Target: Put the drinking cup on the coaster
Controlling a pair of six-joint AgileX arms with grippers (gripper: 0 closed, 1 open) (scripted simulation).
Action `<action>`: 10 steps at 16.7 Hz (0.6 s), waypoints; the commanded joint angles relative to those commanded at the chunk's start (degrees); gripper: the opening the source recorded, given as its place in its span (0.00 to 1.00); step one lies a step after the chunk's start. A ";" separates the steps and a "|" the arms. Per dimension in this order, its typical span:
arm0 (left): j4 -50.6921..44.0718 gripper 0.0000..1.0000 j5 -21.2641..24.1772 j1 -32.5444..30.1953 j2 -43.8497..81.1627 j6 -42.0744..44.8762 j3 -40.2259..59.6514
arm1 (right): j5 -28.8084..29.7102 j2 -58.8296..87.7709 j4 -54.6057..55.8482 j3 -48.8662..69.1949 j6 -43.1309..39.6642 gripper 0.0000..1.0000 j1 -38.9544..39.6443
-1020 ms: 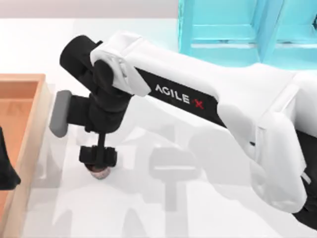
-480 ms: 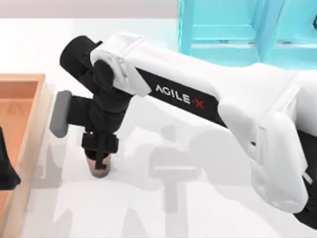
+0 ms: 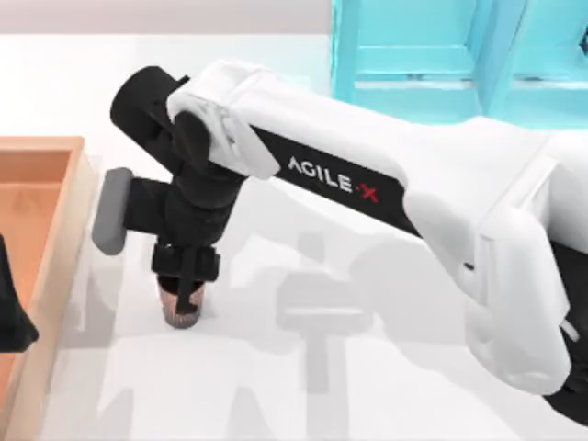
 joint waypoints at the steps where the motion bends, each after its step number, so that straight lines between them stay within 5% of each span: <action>1: 0.00 1.00 0.00 0.00 0.00 0.00 0.00 | 0.01 -0.07 0.01 -0.09 0.03 0.00 -0.09; 5: 0.00 1.00 0.00 0.00 0.00 0.00 0.00 | 0.91 -4.62 0.65 -5.71 1.82 0.00 -6.04; 10: 0.00 1.00 0.00 0.00 0.00 0.00 0.00 | 3.55 -17.45 2.58 -21.47 6.89 0.00 -25.04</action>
